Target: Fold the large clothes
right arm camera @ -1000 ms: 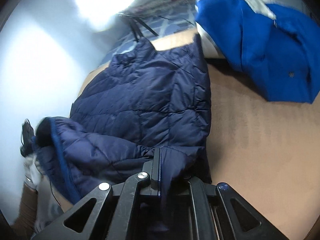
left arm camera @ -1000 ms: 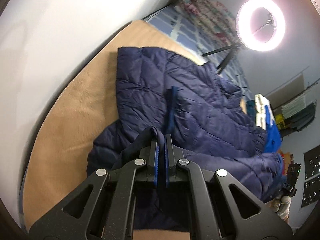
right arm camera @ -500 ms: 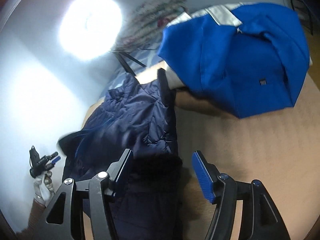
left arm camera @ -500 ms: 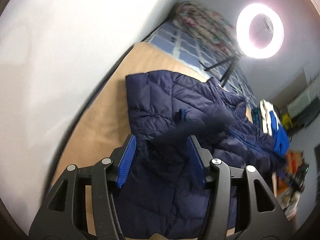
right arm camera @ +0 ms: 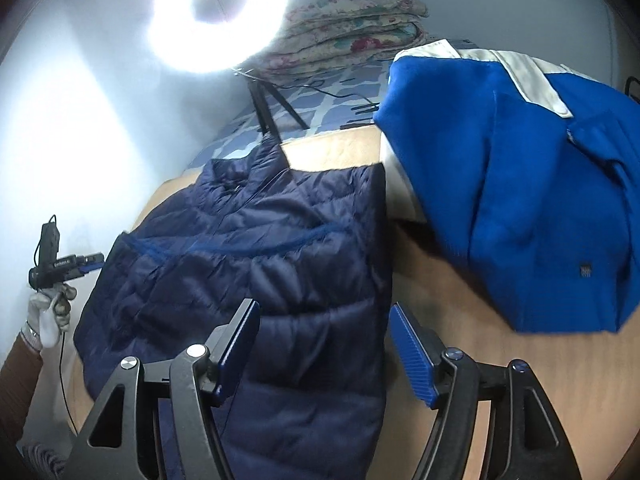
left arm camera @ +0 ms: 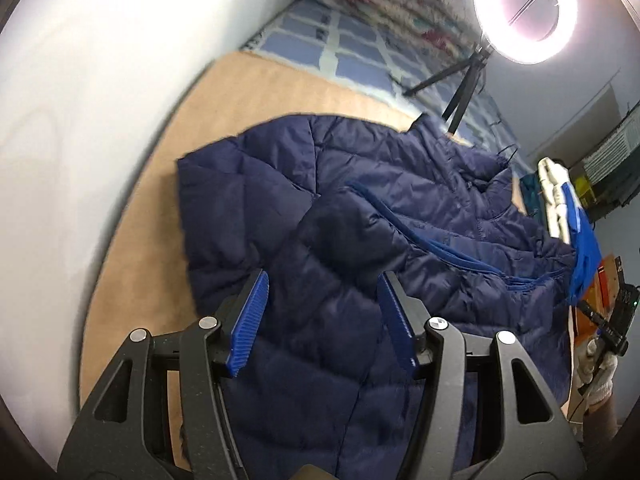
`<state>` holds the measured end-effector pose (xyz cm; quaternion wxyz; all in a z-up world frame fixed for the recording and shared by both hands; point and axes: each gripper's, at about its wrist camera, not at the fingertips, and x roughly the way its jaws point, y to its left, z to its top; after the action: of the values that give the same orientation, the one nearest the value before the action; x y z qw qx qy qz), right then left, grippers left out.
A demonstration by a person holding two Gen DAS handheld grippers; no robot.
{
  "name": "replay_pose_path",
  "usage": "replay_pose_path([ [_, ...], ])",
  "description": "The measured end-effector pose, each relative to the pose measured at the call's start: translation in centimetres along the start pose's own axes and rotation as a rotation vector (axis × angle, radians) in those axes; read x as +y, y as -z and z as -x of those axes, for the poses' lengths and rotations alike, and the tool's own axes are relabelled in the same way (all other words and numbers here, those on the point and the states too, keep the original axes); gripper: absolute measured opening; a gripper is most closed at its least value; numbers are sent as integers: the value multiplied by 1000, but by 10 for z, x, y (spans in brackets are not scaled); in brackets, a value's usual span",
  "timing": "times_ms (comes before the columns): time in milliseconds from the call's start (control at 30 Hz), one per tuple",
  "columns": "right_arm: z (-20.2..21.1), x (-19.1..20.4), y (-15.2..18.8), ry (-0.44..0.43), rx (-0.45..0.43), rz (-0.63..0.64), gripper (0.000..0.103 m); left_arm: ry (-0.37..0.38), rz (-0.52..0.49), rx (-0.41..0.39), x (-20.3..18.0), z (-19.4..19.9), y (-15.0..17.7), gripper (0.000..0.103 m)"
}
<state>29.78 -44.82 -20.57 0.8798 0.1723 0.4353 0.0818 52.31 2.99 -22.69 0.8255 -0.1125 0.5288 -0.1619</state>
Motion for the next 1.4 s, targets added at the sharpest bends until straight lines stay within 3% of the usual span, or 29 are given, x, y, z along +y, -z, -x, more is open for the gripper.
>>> replay_pose_path([
  [200,-20,7,-7,79,38,43,58,-41,-25,32,-3,-28,-1,54],
  [300,-6,21,-4,143,-32,110,58,-65,-55,31,-5,-33,2,40],
  [400,2,33,-7,79,-68,168,58,-75,-61,26,-3,-35,2,30],
  [467,-6,38,-13,46,-48,180,57,-76,-61,21,-1,-35,2,23],
  [567,-28,30,-22,103,2,156,65,-80,-62,16,0,-35,3,14],
  [633,-45,19,-23,157,49,135,65,-85,-65,9,0,-35,5,9],
  [700,-53,11,-19,168,92,124,35,-84,-69,3,0,-34,6,6],
  [733,-55,10,-17,158,107,116,14,-85,-73,-2,0,-32,6,5],
  [800,-47,13,-14,134,82,117,5,-81,-75,-15,-2,-26,6,4],
  [967,-19,34,-19,173,15,198,2,-77,-74,-75,-4,0,-4,1],
  [1133,3,46,-47,221,-73,227,1,-97,-97,-131,-13,17,-25,1],
  [1400,-27,50,-101,399,-111,279,1,-178,-119,-229,-33,5,-96,0],
])
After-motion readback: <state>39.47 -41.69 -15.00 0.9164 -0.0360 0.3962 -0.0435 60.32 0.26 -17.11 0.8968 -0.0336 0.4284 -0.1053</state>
